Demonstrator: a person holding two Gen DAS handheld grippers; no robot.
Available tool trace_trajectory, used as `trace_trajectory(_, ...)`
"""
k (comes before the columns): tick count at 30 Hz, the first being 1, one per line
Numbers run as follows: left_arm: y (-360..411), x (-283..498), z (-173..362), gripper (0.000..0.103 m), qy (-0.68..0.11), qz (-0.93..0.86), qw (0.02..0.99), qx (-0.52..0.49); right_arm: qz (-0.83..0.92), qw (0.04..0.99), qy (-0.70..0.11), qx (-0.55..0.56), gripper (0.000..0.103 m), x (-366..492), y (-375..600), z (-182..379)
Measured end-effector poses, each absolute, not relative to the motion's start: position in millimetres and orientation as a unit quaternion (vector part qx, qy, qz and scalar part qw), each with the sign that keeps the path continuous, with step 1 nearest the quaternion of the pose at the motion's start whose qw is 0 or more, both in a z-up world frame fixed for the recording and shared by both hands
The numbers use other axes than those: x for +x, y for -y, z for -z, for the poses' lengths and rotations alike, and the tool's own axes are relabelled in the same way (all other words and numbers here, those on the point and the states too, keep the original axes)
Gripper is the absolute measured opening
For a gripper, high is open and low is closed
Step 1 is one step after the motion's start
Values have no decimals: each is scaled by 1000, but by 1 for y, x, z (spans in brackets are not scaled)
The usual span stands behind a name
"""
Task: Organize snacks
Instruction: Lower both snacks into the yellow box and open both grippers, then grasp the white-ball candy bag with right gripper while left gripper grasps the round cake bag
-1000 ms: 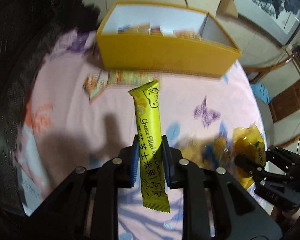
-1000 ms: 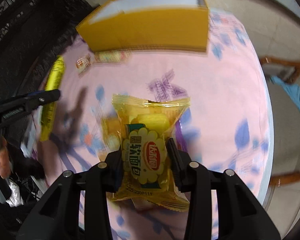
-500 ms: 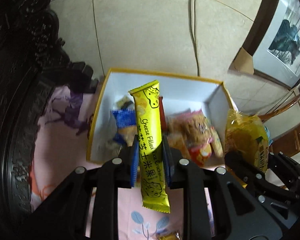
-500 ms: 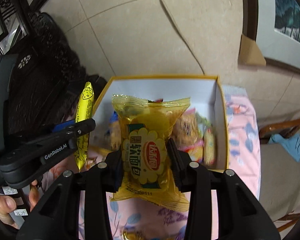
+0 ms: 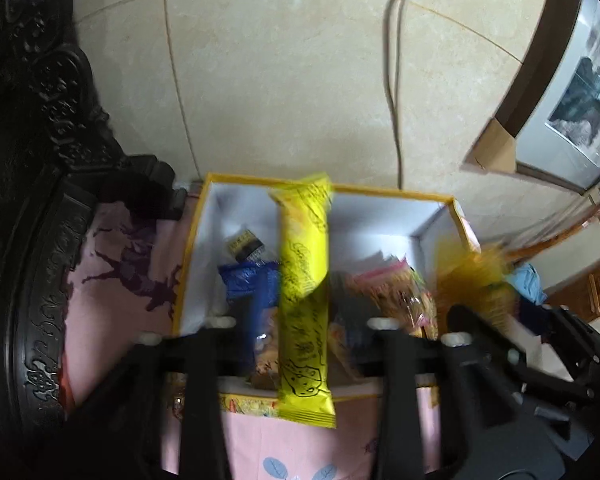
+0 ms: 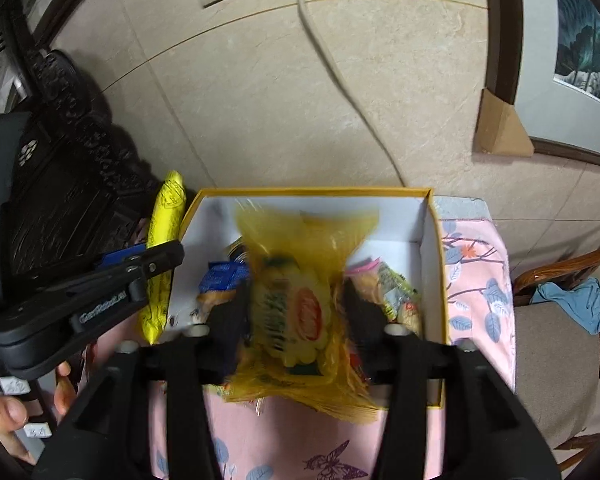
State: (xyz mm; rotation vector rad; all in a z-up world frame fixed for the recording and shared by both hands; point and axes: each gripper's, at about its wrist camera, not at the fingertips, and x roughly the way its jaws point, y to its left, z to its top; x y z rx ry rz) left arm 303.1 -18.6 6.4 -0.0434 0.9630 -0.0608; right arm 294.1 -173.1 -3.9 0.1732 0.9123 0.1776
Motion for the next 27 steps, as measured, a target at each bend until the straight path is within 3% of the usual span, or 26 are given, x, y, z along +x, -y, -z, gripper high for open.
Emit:
trace_trajectory(1,15,303,-9,92,-456,12,890,-23,-84,891,-438,89,76,296,175,2)
trace_trajectory(2,10,302,-13,98,-446,4,894,-35,-86,889,-439,94,76,297,179,1)
trace_trajectory(10,-10,294,-17,98,-451,0,889,-82,-91,892,-433,90,76,282,188,-14)
trace_trajectory(16,-9,255,-18,98,-441,-3,896,-53,-117,883,-451,60,78,238,189,-5)
trace_trajectory(27,-5,119,76,98,-521,22,853,8,-132,781,-610,13,82,99,191,153)
